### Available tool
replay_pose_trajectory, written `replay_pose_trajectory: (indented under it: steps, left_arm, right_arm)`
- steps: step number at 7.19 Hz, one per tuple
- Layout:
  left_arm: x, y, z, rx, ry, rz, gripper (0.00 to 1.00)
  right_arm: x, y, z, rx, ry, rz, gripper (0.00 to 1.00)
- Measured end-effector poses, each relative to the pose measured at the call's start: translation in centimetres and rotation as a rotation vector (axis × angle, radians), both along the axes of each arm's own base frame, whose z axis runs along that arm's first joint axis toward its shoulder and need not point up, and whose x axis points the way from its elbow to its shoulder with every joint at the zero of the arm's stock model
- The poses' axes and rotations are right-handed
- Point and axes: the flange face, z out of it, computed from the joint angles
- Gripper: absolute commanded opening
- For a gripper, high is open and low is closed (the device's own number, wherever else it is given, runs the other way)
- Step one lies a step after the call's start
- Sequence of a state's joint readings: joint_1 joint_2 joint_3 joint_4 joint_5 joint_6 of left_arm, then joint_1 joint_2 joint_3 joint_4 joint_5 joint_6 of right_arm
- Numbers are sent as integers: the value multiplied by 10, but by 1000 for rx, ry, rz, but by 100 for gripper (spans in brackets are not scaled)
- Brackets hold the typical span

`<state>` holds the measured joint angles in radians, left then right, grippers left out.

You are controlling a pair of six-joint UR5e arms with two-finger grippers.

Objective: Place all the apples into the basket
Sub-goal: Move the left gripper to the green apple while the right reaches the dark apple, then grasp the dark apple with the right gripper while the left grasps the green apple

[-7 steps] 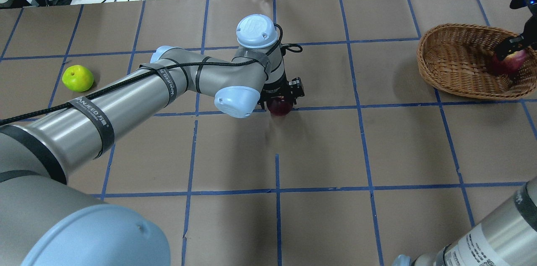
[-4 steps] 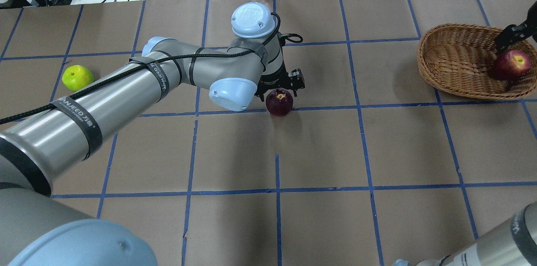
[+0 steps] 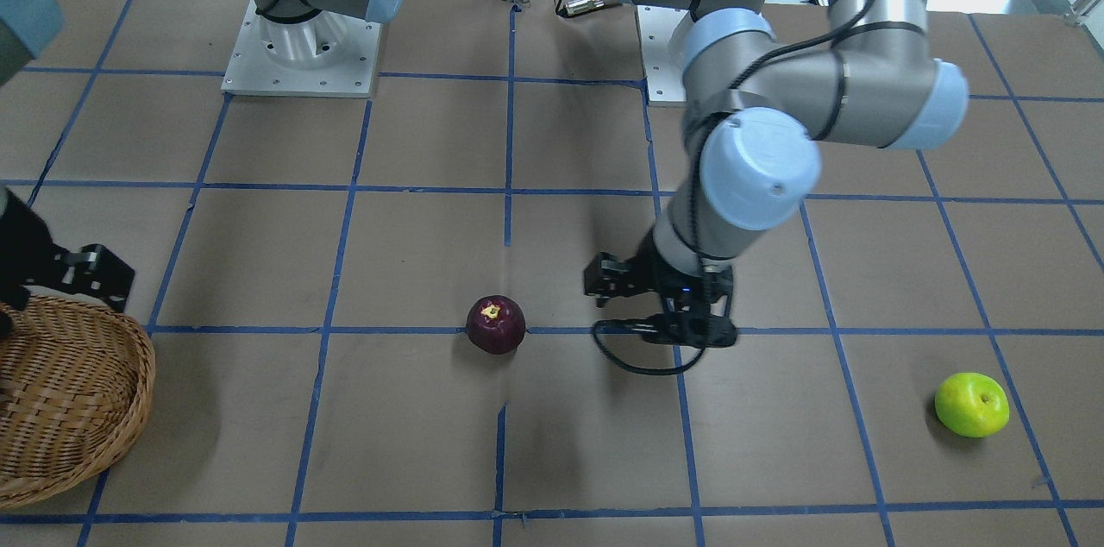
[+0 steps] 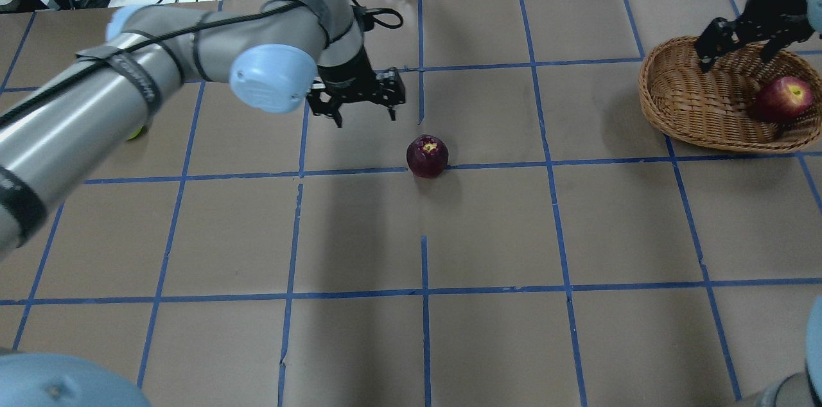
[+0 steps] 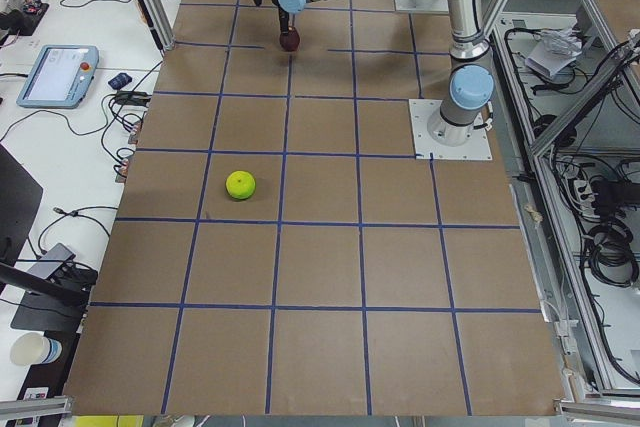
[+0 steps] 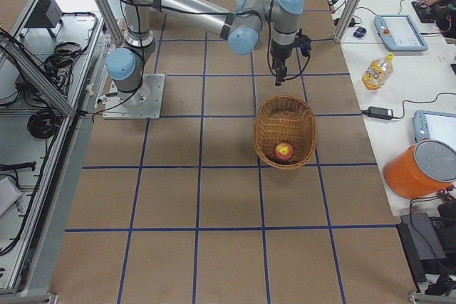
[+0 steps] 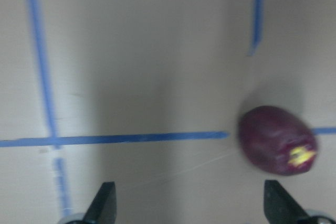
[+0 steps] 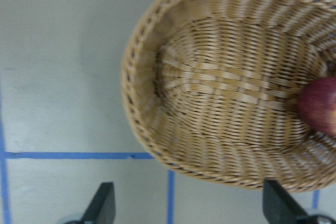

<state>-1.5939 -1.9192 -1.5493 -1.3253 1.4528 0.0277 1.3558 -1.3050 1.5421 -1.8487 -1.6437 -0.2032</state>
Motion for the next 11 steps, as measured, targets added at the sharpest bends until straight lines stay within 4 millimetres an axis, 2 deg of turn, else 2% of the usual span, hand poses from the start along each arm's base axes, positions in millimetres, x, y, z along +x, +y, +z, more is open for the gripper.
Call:
replay_pose_trajectory:
  steps: [1,2,3,4,5,7,9,11]
  left_arm:
    - [75,-11,4,-8,-6,-28,100]
    - [154,-21,-1,-13,-36,-53,100]
    - [215,-27,-10,-26,-67,-73,100]
    - [262,-34,-26,-49,-95,-63,100]
    - [296,-40,-43,-67,-118,-38,100]
    - [334,-54,-62,-103,-174,-17,100]
    - [362,-65,-75,-97,-212,-58,100]
    - [385,-66,-98,-74,-200,-69,100]
  right_arm:
    - [64,4,-3,-2,-31,-47,100]
    - [123,9,-14,14,-75,-90,100]
    - [171,15,-29,38,-106,-114,100]
    - [214,20,-44,54,-118,-145,100]
    - [248,23,-60,52,-122,-172,100]
    - [299,29,-89,54,-149,-181,100]
    - [323,33,-114,83,-178,-168,100]
    - [336,32,-137,113,-194,-161,100]
